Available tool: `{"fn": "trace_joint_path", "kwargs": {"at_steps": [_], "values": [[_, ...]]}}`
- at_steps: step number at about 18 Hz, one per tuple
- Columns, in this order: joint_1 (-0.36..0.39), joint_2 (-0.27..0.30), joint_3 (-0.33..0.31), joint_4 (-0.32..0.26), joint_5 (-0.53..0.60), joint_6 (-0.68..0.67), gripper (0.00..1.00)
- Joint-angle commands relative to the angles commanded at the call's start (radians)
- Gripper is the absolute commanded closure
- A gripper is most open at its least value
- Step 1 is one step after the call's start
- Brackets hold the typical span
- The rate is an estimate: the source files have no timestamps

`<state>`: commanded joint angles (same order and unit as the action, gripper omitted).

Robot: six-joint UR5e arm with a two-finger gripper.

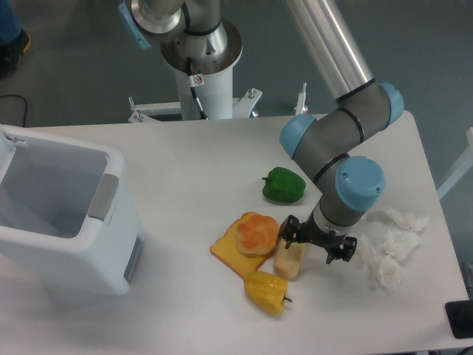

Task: Pick up the square bread
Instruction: 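Lower the gripper onto the small pale bread roll, then close the gripper on the end of the pale bread roll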

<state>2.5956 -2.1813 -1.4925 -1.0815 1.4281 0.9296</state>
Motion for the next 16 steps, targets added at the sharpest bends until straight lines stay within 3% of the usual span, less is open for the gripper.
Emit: {"fn": "trace_joint_path", "kwargs": {"at_steps": [6,16], "values": [[-0.005,0.009,-0.029,0.002,0.002,-0.005,0.0],[-0.002,0.0,-0.02,0.003,0.006,-0.002,0.13]]}}
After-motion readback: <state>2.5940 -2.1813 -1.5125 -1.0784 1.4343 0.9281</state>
